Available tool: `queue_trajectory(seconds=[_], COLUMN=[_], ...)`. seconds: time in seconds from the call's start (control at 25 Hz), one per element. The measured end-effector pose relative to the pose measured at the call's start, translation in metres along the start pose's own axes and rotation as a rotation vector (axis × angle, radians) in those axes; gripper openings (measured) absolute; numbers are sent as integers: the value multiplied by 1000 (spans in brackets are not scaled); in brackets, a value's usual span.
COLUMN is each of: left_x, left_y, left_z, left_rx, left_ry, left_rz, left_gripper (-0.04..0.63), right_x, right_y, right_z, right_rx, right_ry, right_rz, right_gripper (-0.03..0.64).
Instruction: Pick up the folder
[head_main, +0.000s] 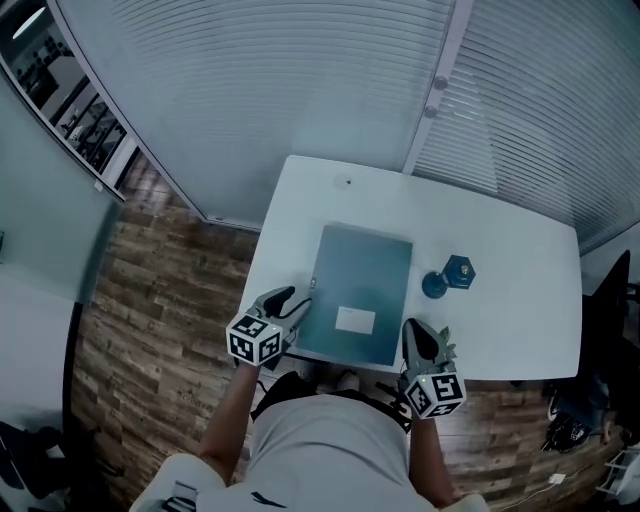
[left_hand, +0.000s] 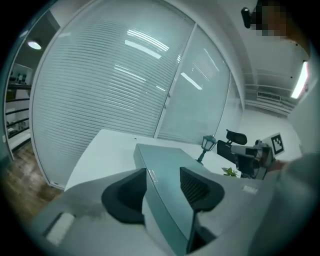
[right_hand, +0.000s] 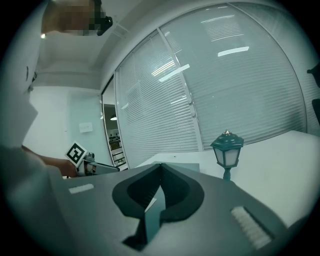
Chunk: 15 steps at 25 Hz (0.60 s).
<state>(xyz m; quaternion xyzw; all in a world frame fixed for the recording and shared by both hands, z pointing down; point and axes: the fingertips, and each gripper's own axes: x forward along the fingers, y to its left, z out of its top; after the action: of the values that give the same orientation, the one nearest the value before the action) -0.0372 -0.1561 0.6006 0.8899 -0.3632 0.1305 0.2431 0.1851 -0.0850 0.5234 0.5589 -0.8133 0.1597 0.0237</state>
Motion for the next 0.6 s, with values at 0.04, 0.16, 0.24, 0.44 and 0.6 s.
queue_trajectory(seconds=[0.04,0.16,0.24,0.44,0.6], left_x=[8,30,45,74,86], left_y=[3,10,15,14,17], left_z=[2,8,5,-14,-26], left_rx=[-11,-35,-45,-121,-156], left_ry=[16,79,148,346,412], left_rz=[-10,-31,-50,-159,-182], left_gripper=[213,214,255,360,358], right_x=[1,2,3,5,9], right_y=[-1,-5,-9,-12,-9], right_z=[0,-4,-7,-14,-18], right_rx=[6,34,53,88,104], right_ry=[1,10,17,26,33], right_rz=[-5,-12,-19,-36,-36], right_gripper=[3,3,2,3,3])
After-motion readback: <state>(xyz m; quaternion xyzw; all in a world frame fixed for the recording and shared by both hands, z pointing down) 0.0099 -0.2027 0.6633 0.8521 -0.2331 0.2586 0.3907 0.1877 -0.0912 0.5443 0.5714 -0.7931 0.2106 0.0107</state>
